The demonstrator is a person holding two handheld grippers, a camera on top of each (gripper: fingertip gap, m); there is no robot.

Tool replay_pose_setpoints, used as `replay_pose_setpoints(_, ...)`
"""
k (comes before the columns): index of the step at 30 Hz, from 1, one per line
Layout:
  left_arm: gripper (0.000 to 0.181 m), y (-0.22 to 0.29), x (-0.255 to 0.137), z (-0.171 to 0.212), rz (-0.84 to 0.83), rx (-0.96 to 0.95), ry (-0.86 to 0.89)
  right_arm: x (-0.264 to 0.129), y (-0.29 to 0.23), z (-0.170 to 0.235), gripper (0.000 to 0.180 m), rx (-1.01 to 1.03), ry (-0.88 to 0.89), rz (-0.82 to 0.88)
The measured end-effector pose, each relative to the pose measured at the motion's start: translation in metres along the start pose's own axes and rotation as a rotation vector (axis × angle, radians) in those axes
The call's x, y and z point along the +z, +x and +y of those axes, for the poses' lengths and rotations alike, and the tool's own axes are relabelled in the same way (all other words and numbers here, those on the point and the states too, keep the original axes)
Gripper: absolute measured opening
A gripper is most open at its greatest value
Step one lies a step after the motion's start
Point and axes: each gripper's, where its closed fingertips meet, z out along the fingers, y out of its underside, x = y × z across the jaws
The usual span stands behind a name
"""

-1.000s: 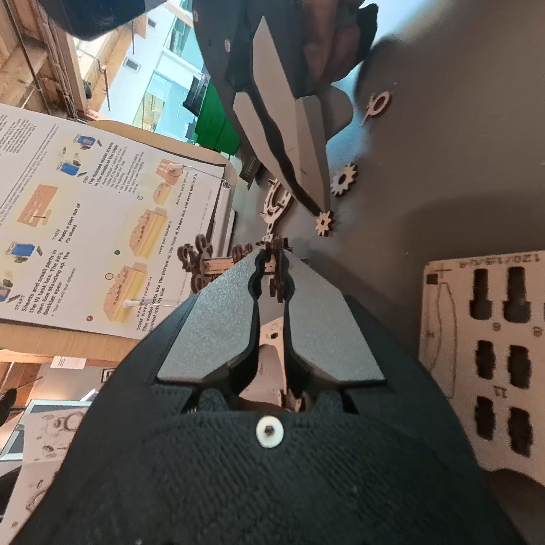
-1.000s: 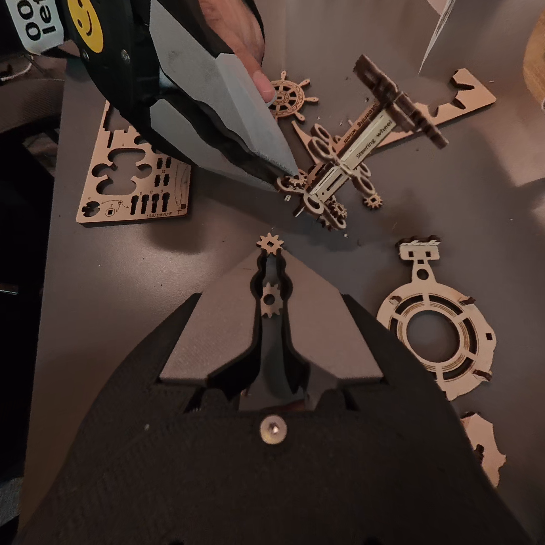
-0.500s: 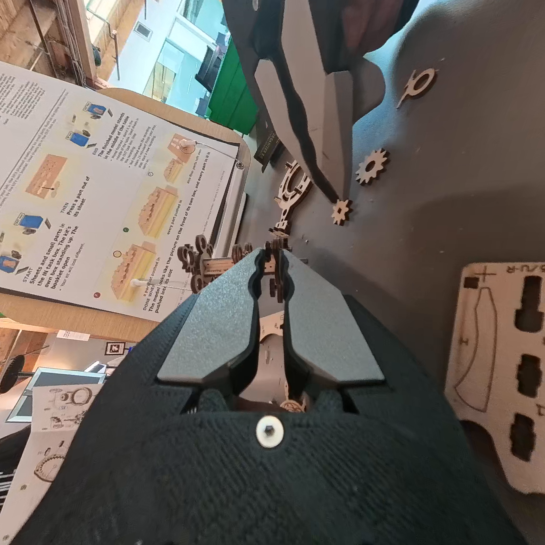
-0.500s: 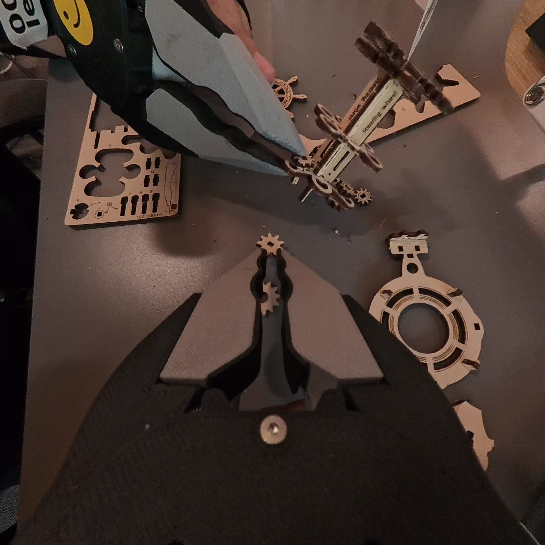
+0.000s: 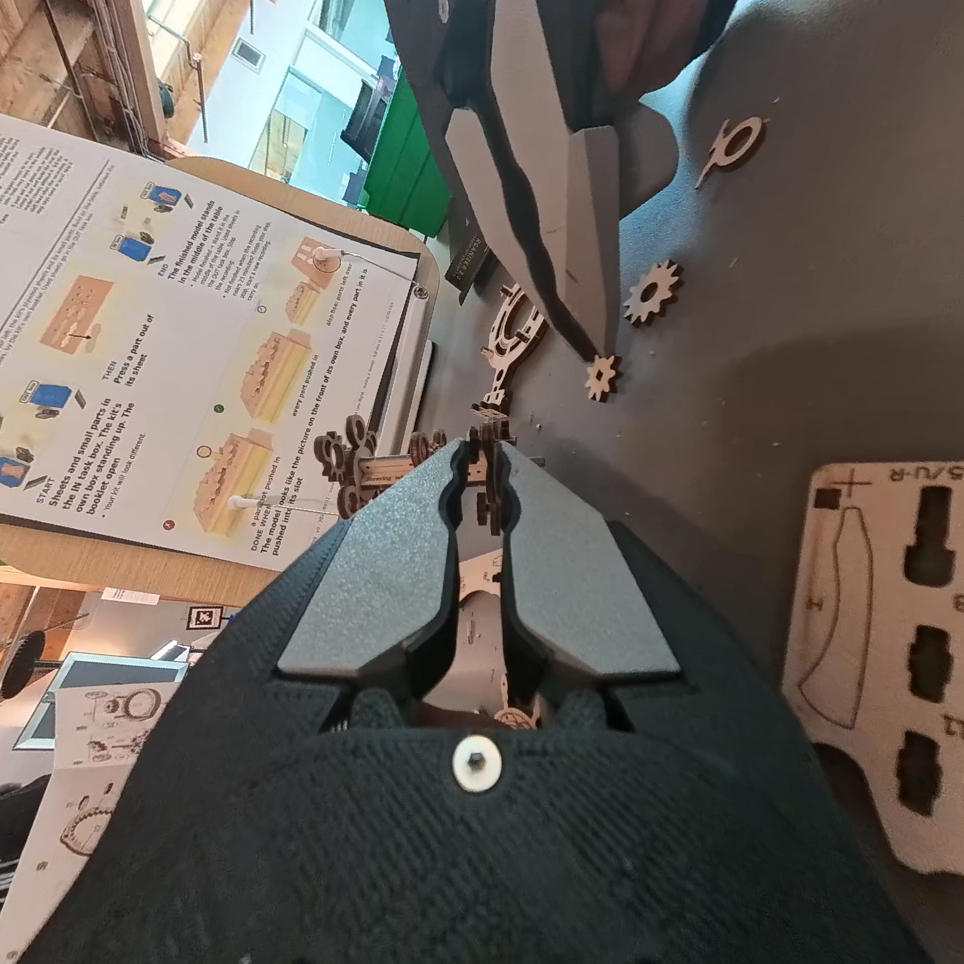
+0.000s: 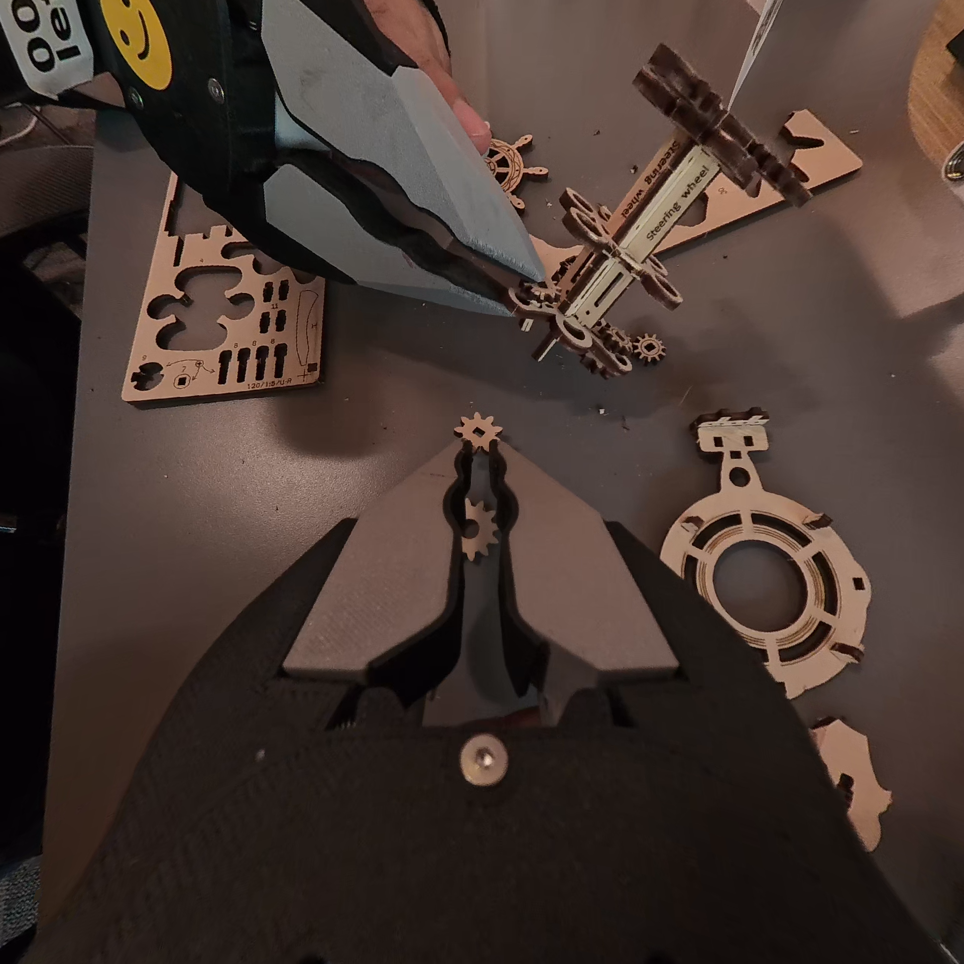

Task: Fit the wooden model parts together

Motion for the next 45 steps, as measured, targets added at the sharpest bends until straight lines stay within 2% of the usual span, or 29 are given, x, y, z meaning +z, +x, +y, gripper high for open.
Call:
replay_pose_setpoints(13, 0.006, 0.0, 0.001, 0.001, 0.002, -0.007, -0.002, -0.003, 0.0, -0.006, 0.003, 0.001, 0.036, 0.0)
replay_pose_setpoints(23, 0.006, -0.005, -0.003, -0.007, 0.029, -0.161, 0.065, -0.005, -0.011, -0.03, 0.003, -0.08, 0.163, 0.005)
replay_pose_setpoints(34, 0.006, -0.005, -0.007, -0.02, 0.038, -0.181, 0.134, -0.008, -0.007, -0.039, 0.003, 0.066, 0.238, -0.036)
replay_pose_setpoints(45, 0.006, -0.002, -0.012, -0.028, 0.079, -0.211, 0.194, -0.008, -0.004, -0.038, 0.003, 0.087, 0.236, -0.03)
